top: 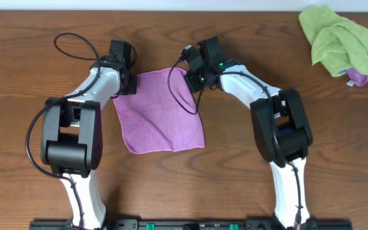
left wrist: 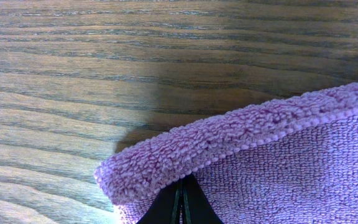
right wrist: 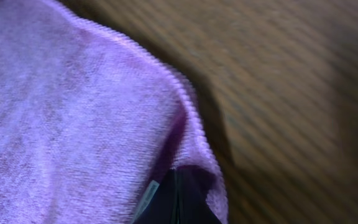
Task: Fold the cloth
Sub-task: 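Reach the right gripper to the cloth's top right corner and grasp it, then lift both top corners of the purple cloth with both grippers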
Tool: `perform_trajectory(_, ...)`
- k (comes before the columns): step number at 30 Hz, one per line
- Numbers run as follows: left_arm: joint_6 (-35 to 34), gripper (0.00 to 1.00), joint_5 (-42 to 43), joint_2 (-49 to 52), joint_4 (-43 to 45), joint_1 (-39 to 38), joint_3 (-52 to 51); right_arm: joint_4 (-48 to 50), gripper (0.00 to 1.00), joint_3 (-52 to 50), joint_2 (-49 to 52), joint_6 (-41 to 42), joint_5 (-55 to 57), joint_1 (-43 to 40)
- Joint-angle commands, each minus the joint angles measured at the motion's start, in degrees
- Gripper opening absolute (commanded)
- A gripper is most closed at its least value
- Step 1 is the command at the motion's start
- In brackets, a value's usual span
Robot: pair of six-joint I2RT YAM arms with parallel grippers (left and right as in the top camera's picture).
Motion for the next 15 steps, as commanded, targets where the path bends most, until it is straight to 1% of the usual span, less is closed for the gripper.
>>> perform_trajectory(1,0.63,0.06,3.45,5.07,-2.34,-0.74,-2.95,0.02,0.01,1.88,1.46,-0.83,1.53,-1.4)
perform_trajectory(11,0.63,0.06,3.45,5.07,-2.32,-0.74,-2.95,-0.11,0.01,1.92,1.7,-0.81,1.03,-1.29)
perform_trajectory(15,0.63,0.06,3.45,5.07,-2.32,-0.74,-2.95,-2.16,0.01,1.92,1.7,-0.83,-2.01,-1.01)
